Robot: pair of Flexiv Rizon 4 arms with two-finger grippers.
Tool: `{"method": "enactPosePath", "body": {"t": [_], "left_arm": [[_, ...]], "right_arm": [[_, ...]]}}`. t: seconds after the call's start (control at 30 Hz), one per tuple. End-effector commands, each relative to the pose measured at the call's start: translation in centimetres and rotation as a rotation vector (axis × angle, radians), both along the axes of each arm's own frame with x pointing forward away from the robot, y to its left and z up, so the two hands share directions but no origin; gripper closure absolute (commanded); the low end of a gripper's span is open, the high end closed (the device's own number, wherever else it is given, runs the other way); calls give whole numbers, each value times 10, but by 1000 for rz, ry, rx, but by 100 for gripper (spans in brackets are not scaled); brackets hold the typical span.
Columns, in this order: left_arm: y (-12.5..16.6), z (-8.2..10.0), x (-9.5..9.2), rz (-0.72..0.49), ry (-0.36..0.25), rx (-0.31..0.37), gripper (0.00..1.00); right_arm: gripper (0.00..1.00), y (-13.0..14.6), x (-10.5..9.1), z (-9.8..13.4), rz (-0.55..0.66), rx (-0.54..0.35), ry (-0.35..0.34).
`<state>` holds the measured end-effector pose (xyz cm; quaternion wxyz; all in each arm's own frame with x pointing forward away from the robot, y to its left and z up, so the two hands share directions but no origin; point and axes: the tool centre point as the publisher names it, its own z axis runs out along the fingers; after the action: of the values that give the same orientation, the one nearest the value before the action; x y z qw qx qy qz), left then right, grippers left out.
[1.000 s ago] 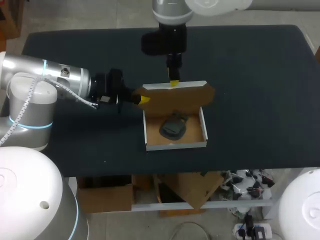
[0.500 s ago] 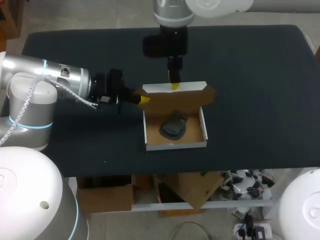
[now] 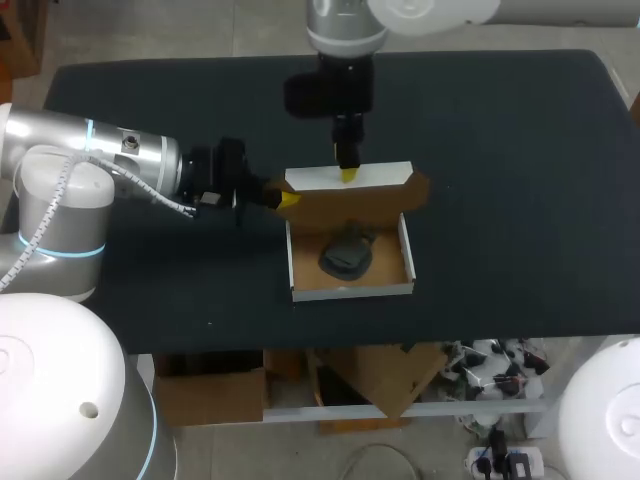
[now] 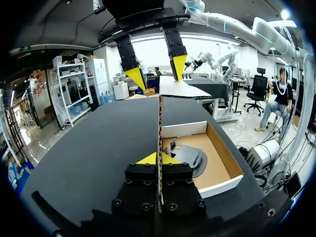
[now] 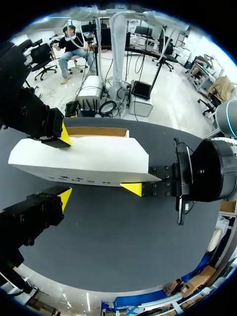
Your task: Assemble the packaging by folding the flat box into shape, placing the metal phone stand inside, and closing the box properly
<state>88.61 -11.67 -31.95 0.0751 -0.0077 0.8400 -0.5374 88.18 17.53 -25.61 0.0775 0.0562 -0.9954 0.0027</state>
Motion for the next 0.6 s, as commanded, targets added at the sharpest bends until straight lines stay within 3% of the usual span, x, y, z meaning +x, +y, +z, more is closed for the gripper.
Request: {"method": "enactPosePath", "body": {"t": [0.03,0.6], "left_arm": [[-1,-2,0,-2,1,0,100],[-1,-2,0,-2,1,0,100]], "right_arm": [[49,1,2,-3,1,-2,8],[55,0,11,-12,1,2,46]]}}
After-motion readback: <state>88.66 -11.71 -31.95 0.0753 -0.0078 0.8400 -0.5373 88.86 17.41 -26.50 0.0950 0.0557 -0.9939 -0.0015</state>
